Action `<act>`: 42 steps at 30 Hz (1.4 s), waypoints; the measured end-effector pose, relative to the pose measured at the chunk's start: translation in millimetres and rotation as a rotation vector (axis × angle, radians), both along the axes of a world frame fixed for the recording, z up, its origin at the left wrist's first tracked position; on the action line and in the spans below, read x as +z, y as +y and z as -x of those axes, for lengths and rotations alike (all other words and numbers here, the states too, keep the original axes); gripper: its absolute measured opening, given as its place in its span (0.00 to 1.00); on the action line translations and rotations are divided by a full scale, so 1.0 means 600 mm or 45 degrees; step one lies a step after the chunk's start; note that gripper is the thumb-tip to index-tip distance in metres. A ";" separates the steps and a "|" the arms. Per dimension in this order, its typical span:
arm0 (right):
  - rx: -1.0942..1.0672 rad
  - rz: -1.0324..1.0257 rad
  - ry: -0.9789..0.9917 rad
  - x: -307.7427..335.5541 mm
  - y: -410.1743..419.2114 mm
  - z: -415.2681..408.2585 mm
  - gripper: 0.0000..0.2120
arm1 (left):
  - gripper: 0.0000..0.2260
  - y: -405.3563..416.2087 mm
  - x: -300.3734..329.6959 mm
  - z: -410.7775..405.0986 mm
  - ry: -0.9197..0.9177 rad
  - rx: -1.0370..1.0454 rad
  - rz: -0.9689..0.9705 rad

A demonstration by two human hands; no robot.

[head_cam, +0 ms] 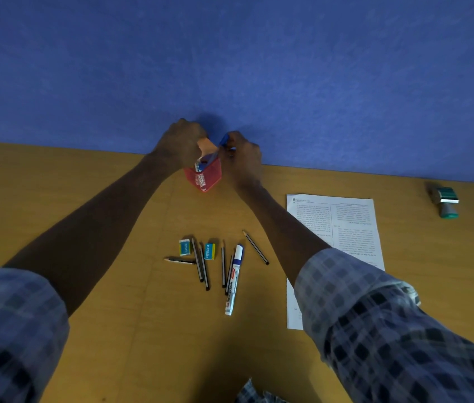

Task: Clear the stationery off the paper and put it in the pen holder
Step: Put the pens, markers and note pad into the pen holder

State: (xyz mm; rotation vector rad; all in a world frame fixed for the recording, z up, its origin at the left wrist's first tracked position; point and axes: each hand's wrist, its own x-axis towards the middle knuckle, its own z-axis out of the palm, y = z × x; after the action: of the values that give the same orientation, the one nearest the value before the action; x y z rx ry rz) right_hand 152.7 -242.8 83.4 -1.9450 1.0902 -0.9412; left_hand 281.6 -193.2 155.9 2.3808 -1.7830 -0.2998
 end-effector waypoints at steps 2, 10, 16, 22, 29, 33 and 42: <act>0.019 0.015 0.037 0.000 -0.001 0.001 0.05 | 0.11 -0.002 -0.004 0.000 0.077 0.080 0.009; 0.066 0.047 0.121 0.000 0.005 -0.005 0.05 | 0.09 -0.014 -0.018 0.001 0.156 0.247 0.005; 0.089 0.028 0.208 -0.001 0.004 -0.009 0.07 | 0.13 -0.011 -0.031 0.006 -0.029 0.132 -0.090; 0.076 0.018 0.254 0.005 0.005 -0.010 0.07 | 0.14 -0.019 -0.034 0.012 -0.134 0.126 -0.195; 0.062 0.032 0.379 0.005 0.007 -0.015 0.06 | 0.14 -0.024 -0.053 0.036 -0.261 0.064 -0.226; 0.084 0.038 0.422 0.010 0.005 -0.014 0.07 | 0.14 -0.024 -0.049 0.028 -0.201 0.050 -0.207; 0.016 0.041 0.157 -0.003 0.025 0.023 0.20 | 0.18 0.016 -0.028 0.015 -0.131 0.066 0.089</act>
State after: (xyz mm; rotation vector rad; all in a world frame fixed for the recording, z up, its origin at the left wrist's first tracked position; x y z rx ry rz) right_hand 139.1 -227.8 81.8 -2.0570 1.1369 -0.8462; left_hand 272.3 -183.5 138.8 2.4293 -1.7397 -0.1087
